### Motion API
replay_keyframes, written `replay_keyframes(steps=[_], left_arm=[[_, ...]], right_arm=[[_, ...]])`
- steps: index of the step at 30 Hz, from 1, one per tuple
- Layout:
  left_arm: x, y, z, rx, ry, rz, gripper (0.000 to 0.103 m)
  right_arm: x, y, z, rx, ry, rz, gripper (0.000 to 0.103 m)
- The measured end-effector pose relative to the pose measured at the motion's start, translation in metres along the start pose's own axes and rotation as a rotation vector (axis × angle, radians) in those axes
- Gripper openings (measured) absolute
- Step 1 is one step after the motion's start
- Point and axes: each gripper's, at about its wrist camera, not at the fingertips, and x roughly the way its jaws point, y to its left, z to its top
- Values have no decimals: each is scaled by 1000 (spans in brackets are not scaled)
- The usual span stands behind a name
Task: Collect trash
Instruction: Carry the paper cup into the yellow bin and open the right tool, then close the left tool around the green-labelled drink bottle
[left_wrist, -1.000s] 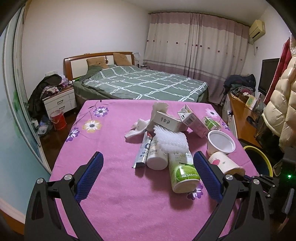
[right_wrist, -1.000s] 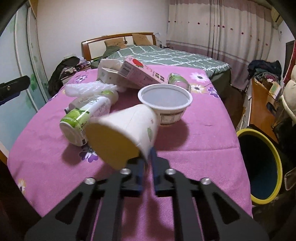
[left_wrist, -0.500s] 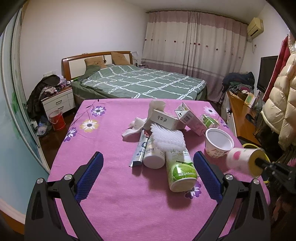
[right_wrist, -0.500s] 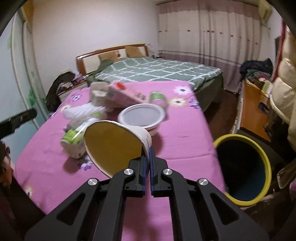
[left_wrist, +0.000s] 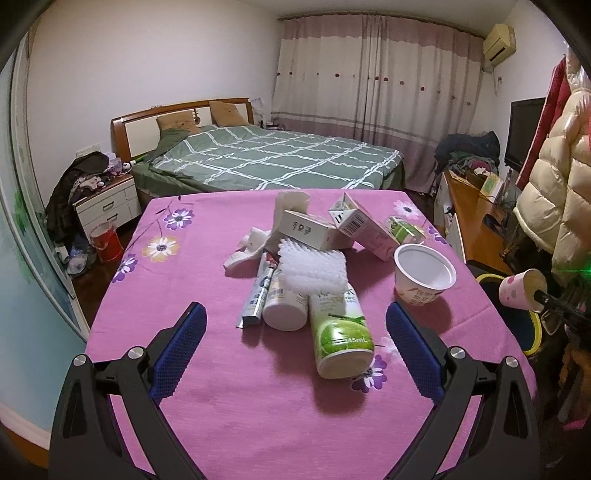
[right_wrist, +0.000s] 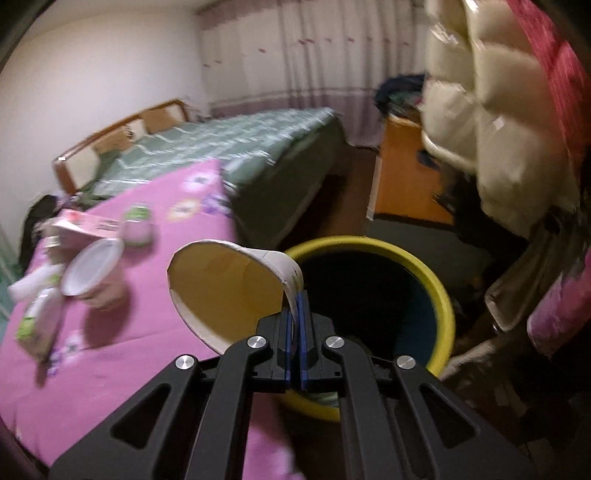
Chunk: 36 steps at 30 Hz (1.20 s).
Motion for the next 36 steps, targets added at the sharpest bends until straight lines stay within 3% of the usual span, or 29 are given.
replay_keyframes(steps=[9, 13, 17, 28, 32, 36], left_arm=[[8, -14, -3, 27, 25, -17, 96], [15, -18, -5, 37, 43, -28, 96], [22, -21, -8, 35, 58, -34, 96], [51, -31, -22, 33, 136, -54, 95], [65, -34, -27, 28, 175, -61, 82], [74, -38, -31, 23, 194, -63, 76]], right_arm=[[57, -32, -4, 54, 104, -71, 6], [65, -38, -5, 75, 125, -77, 36], [60, -34, -4, 83, 107, -68, 36], [27, 41, 5, -39, -7, 103, 37], [22, 75, 4, -99, -22, 158, 41], [29, 89, 2, -116, -2, 174, 41]])
